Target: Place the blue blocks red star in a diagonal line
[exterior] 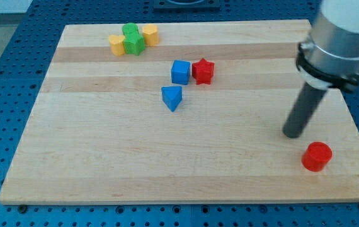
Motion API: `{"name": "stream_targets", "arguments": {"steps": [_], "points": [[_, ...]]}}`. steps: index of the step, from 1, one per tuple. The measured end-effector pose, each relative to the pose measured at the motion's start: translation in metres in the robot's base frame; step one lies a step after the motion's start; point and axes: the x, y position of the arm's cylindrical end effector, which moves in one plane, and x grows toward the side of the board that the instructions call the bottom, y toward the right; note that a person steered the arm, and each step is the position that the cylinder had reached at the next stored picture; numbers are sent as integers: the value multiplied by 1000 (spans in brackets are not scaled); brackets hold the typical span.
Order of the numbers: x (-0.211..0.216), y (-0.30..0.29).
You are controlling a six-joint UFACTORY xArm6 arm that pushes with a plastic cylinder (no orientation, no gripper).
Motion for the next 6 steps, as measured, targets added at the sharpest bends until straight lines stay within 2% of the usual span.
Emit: {"name": "stream_targets", "arguments": {"steps": [2,3,4,5,6], "points": [[-13,-196],[-48,-234],[-84,-187],[-84,-160],[-64,-119]]}}
